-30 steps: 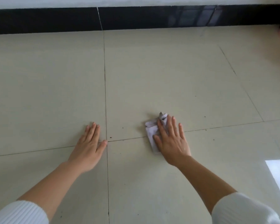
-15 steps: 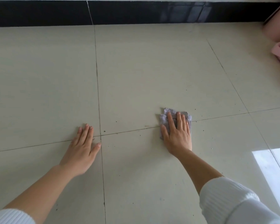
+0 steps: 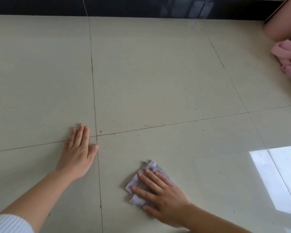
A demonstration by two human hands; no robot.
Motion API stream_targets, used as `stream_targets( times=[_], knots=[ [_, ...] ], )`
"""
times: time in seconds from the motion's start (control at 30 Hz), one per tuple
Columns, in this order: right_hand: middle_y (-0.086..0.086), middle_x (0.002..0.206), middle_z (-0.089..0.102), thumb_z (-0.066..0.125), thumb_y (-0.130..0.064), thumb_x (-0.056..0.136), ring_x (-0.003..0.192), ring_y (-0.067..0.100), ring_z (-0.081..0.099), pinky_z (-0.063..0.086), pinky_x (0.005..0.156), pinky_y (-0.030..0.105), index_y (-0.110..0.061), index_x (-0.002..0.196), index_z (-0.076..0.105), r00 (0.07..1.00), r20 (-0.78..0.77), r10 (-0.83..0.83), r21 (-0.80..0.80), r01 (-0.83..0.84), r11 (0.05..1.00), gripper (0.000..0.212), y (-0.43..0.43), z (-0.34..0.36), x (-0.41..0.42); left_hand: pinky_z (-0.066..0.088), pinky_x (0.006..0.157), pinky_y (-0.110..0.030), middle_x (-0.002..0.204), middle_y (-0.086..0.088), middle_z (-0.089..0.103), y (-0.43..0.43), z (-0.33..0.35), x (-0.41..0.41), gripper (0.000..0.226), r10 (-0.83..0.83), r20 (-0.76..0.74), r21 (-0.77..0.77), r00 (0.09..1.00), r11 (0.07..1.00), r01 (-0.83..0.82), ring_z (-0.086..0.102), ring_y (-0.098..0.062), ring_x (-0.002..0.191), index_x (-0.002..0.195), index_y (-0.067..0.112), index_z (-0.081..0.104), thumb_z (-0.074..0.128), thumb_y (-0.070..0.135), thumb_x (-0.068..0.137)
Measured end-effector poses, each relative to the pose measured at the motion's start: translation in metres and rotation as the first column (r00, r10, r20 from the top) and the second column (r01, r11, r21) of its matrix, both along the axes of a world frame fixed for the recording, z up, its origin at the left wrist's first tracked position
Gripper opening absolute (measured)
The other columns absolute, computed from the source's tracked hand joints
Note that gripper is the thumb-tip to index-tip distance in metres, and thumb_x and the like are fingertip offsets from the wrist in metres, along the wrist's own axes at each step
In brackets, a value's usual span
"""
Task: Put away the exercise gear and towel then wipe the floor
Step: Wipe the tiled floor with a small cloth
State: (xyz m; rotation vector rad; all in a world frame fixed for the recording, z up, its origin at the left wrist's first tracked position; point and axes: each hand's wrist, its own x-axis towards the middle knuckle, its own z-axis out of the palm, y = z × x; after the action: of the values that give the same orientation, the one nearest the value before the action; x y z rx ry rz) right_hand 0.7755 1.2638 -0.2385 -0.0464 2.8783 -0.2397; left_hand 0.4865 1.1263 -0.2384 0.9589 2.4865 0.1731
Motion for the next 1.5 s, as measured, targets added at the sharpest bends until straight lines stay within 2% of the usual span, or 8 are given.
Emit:
stream_targets(
  times=[0.1, 0.2, 0.43, 0.67, 0.87, 1.07, 1.27, 1.5],
  knots=[
    [0.009, 0.157, 0.026, 0.026, -0.053, 0.101, 0.145, 0.027, 0.023, 0.016, 0.117, 0.041, -0.027, 0.153, 0.021, 0.999, -0.01, 0.032, 0.08, -0.031, 0.996, 0.059, 0.043, -0.011, -0.015, -0.003, 0.119, -0.037, 0.152, 0.006, -0.024, -0.005, -0.003, -0.003, 0.071, -0.013, 0.002, 0.009, 1.0, 1.0, 0.013, -0.021, -0.012, 0.142, 0.146, 0.013, -0.016, 0.014, 0.052, 0.095],
    [0.01, 0.156, 0.025, 0.017, -0.057, 0.099, 0.145, 0.029, 0.024, 0.014, 0.117, 0.04, -0.015, 0.151, 0.022, 0.934, -0.012, -0.358, 0.086, 0.358, 0.93, 0.067, 0.097, -0.011, -0.034, -0.003, 0.119, -0.036, 0.151, 0.008, -0.027, -0.016, -0.006, -0.005, 0.076, -0.065, -0.003, 0.006, 0.998, 0.998, 0.065, -0.025, -0.009, 0.14, 0.141, 0.015, -0.023, -0.002, 0.062, 0.086],
    [0.006, 0.161, -0.013, 0.013, -0.051, 0.1, 0.147, 0.025, -0.018, -0.012, 0.119, 0.042, -0.019, 0.152, -0.012, 0.435, 0.059, -0.899, 0.038, 0.899, 0.437, 0.066, 0.119, -0.003, -0.09, -0.01, 0.116, -0.033, 0.15, 0.011, -0.031, -0.023, -0.006, 0.001, 0.077, -0.051, -0.01, 0.01, 0.999, 0.999, 0.052, -0.032, -0.006, 0.137, 0.142, 0.022, -0.024, -0.011, 0.063, 0.079],
    [0.001, 0.161, -0.007, 0.017, -0.05, 0.1, 0.145, 0.03, -0.02, -0.019, 0.116, 0.042, -0.037, 0.153, -0.001, 0.881, -0.037, -0.472, -0.059, 0.47, 0.881, 0.057, 0.015, -0.002, -0.11, -0.011, 0.115, -0.034, 0.152, 0.009, -0.029, -0.02, -0.01, 0.004, 0.079, -0.027, -0.023, 0.004, 0.999, 1.0, 0.027, -0.031, -0.007, 0.137, 0.143, 0.017, -0.021, -0.01, 0.059, 0.078],
    [0.006, 0.156, 0.03, 0.019, -0.046, 0.102, 0.146, 0.032, 0.019, 0.006, 0.117, 0.041, -0.028, 0.151, 0.019, 0.963, -0.069, -0.259, 0.031, 0.262, 0.965, 0.052, 0.041, -0.013, -0.106, -0.008, 0.116, -0.032, 0.152, 0.01, -0.027, -0.02, -0.005, 0.001, 0.08, -0.042, -0.037, -0.005, 0.998, 0.999, 0.041, -0.027, -0.005, 0.138, 0.142, 0.018, -0.022, -0.011, 0.062, 0.076],
    [-0.009, 0.16, -0.013, 0.009, -0.053, 0.099, 0.147, 0.02, -0.019, -0.016, 0.117, 0.035, -0.04, 0.151, -0.008, 0.555, -0.016, -0.831, 0.001, 0.832, 0.555, 0.056, 0.099, -0.007, -0.085, -0.006, 0.117, -0.034, 0.149, 0.01, -0.029, -0.022, -0.001, -0.002, 0.081, -0.076, -0.065, -0.027, 0.995, 0.997, 0.075, -0.025, -0.006, 0.138, 0.142, 0.02, -0.023, -0.013, 0.063, 0.075],
    [-0.003, 0.162, -0.009, 0.013, -0.051, 0.1, 0.148, 0.02, -0.016, -0.016, 0.118, 0.034, -0.034, 0.151, -0.008, 0.266, -0.007, -0.964, -0.039, 0.963, 0.266, 0.058, 0.071, -0.005, -0.041, -0.007, 0.117, -0.035, 0.153, 0.007, -0.024, -0.022, -0.006, 0.002, 0.081, -0.061, -0.066, 0.002, 0.996, 0.998, 0.061, -0.022, -0.01, 0.141, 0.144, 0.016, -0.019, -0.011, 0.061, 0.076],
    [-0.002, 0.161, 0.013, 0.011, -0.052, 0.101, 0.148, 0.026, 0.0, 0.005, 0.116, 0.042, -0.038, 0.152, 0.016, 0.783, 0.018, -0.622, -0.046, 0.622, 0.782, 0.054, -0.012, -0.002, -0.047, -0.008, 0.116, -0.035, 0.154, 0.008, -0.023, -0.021, -0.012, 0.007, 0.075, -0.026, -0.09, 0.047, 0.996, 0.998, 0.03, -0.024, -0.008, 0.14, 0.145, 0.017, -0.017, -0.006, 0.057, 0.082]
  ],
)
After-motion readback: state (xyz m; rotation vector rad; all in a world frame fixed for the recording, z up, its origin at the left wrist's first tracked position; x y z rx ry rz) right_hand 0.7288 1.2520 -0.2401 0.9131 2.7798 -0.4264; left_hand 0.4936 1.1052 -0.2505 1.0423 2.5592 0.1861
